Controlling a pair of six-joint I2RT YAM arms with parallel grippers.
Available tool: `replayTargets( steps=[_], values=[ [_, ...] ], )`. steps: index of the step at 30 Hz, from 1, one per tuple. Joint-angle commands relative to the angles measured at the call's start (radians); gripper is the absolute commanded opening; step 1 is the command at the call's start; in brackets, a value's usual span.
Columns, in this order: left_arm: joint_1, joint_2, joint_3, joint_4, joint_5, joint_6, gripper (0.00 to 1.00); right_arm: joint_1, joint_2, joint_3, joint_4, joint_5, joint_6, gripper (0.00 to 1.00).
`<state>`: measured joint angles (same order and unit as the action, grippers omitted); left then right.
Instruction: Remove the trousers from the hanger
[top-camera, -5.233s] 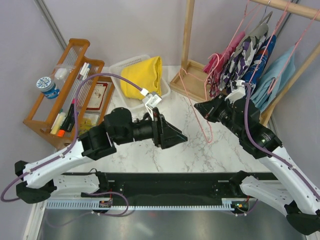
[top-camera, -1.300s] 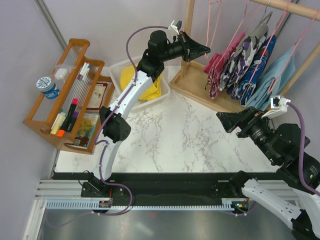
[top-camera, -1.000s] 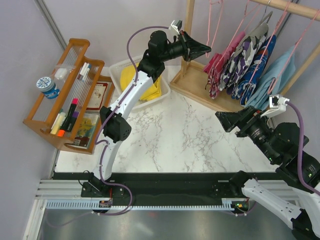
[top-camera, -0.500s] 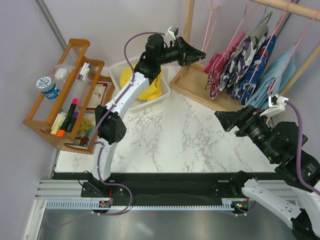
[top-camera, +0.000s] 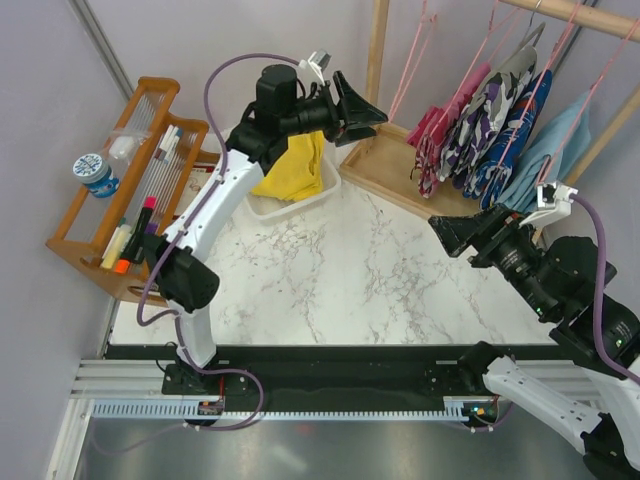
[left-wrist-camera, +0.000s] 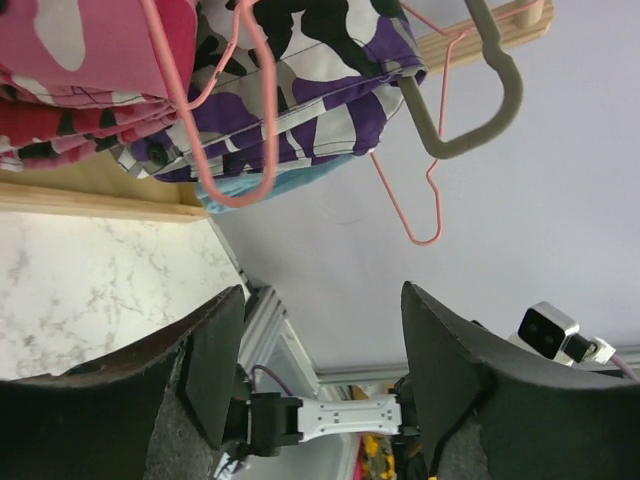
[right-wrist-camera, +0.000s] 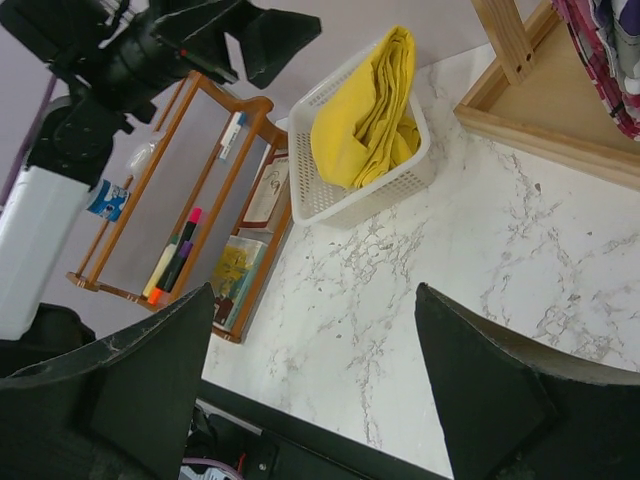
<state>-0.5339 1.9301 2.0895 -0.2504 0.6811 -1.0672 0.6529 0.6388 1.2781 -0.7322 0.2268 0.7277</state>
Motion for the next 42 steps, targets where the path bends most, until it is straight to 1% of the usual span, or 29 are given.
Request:
replayTargets(
  steps=[1, 3, 5, 9, 13, 19, 22, 23, 25, 27, 28, 29, 31, 32, 34, 35, 38, 39, 40, 42],
  values=[
    [0.011, -0.137, -0.028, -0.137, -0.043, 0.226, 0.71, 0.002, 0.030, 0.027, 0.024, 0.019, -0.020, 0.89],
    [0.011, -0.195, -0.051, -0.191, -0.077, 0.286, 0.71, 0.004, 0.038, 0.027, 0.022, 0.034, -0.025, 0.89],
    [0.011, -0.238, -0.104, -0.213, -0.113, 0.320, 0.71, 0.002, 0.047, 0.032, 0.007, 0.054, -0.028, 0.89],
    [0.011, -0.374, -0.207, -0.243, -0.164, 0.389, 0.71, 0.002, 0.068, 0.056, -0.016, 0.108, -0.039, 0.88],
    [0.003, -0.485, -0.324, -0.243, -0.186, 0.417, 0.69, 0.002, 0.120, 0.079, -0.055, 0.155, -0.059, 0.88],
    [-0.020, -0.621, -0.442, -0.225, -0.176, 0.429, 0.68, 0.002, 0.202, 0.109, -0.052, 0.210, -0.097, 0.88],
    [-0.058, -0.649, -0.473, -0.202, -0.187, 0.464, 0.64, 0.002, 0.237, 0.135, -0.046, 0.212, -0.103, 0.87],
    [-0.095, -0.661, -0.480, -0.191, -0.196, 0.478, 0.62, 0.002, 0.243, 0.141, -0.044, 0.212, -0.105, 0.87],
    [-0.139, -0.672, -0.506, -0.165, -0.254, 0.527, 0.60, 0.004, 0.260, 0.142, -0.038, 0.213, -0.097, 0.85],
    [-0.198, -0.686, -0.552, -0.087, -0.294, 0.552, 0.55, 0.001, 0.274, 0.139, -0.029, 0.210, -0.094, 0.83],
    [-0.216, -0.688, -0.574, -0.048, -0.322, 0.559, 0.54, 0.002, 0.275, 0.138, -0.026, 0.218, -0.091, 0.83],
    [-0.245, -0.686, -0.594, 0.036, -0.339, 0.566, 0.54, 0.002, 0.275, 0.135, -0.024, 0.223, -0.087, 0.82],
    [-0.271, -0.659, -0.623, 0.094, -0.395, 0.601, 0.52, 0.002, 0.265, 0.136, -0.026, 0.229, -0.085, 0.80],
    [-0.291, -0.645, -0.623, 0.120, -0.414, 0.618, 0.50, 0.002, 0.262, 0.138, -0.029, 0.230, -0.085, 0.77],
    [-0.310, -0.588, -0.614, 0.189, -0.458, 0.659, 0.49, 0.002, 0.249, 0.139, -0.055, 0.252, -0.088, 0.75],
    [-0.313, -0.570, -0.606, 0.212, -0.462, 0.680, 0.49, 0.002, 0.245, 0.136, -0.064, 0.261, -0.091, 0.72],
    [-0.328, -0.484, -0.566, 0.301, -0.512, 0.732, 0.47, 0.004, 0.216, 0.115, -0.095, 0.287, -0.091, 0.68],
    [-0.331, -0.462, -0.542, 0.348, -0.521, 0.753, 0.47, 0.002, 0.202, 0.110, -0.111, 0.295, -0.091, 0.67],
    [-0.339, -0.413, -0.530, 0.367, -0.543, 0.771, 0.47, 0.002, 0.197, 0.107, -0.121, 0.301, -0.091, 0.67],
    [-0.347, -0.366, -0.476, 0.399, -0.574, 0.809, 0.47, 0.002, 0.187, 0.098, -0.142, 0.307, -0.088, 0.66]
  ],
)
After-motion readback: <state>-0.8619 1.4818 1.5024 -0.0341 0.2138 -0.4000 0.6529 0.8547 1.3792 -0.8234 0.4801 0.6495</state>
